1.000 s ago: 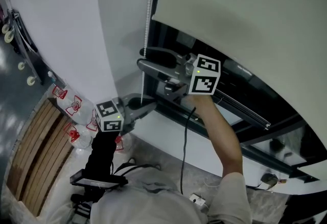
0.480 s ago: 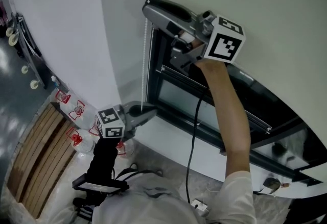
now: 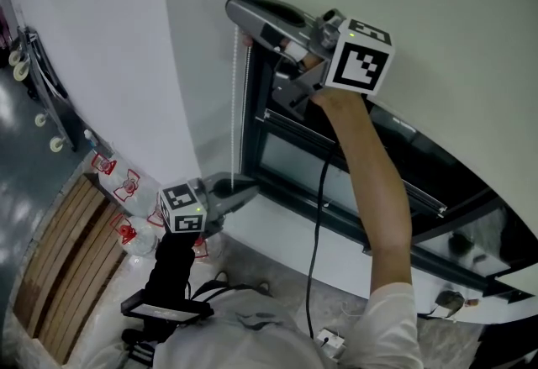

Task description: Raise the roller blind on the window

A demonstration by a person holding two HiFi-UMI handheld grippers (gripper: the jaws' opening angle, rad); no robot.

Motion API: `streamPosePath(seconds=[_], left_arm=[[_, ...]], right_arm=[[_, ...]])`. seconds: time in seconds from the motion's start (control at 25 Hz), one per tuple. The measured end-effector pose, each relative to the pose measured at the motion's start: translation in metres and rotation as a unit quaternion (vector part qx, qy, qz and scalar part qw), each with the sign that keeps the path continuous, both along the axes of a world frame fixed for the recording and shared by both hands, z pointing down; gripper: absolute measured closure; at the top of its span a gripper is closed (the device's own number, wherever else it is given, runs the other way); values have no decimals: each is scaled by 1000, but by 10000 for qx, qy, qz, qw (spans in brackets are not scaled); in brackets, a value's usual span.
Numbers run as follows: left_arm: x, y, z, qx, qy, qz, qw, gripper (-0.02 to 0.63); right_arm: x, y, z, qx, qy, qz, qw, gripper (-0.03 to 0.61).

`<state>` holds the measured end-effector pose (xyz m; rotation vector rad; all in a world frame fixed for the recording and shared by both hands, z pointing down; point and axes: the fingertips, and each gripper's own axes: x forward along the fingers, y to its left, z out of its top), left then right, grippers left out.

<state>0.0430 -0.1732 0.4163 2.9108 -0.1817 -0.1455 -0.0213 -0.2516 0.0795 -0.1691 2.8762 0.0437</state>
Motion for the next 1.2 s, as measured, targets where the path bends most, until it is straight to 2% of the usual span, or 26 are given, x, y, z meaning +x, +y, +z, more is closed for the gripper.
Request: streamPosePath(seconds=[0.24,0.6,0.92,1.2], left_arm=[[-2,7,3,-58,-20,8,10000,615],[-8,24,4,-51,18,156,9999,615],[-7,23,2,-28,-13,176,9998,615],[-9,23,0,22,-53,168,9998,615]], right_arm=[[2,6,2,-358,-69,-161,9992,566],[-13,26,18,-291,211,-19,9994,574],[-13,23,58,-493,517,47,9974,574],[-8,24,109,-875,684,91,9938,574]])
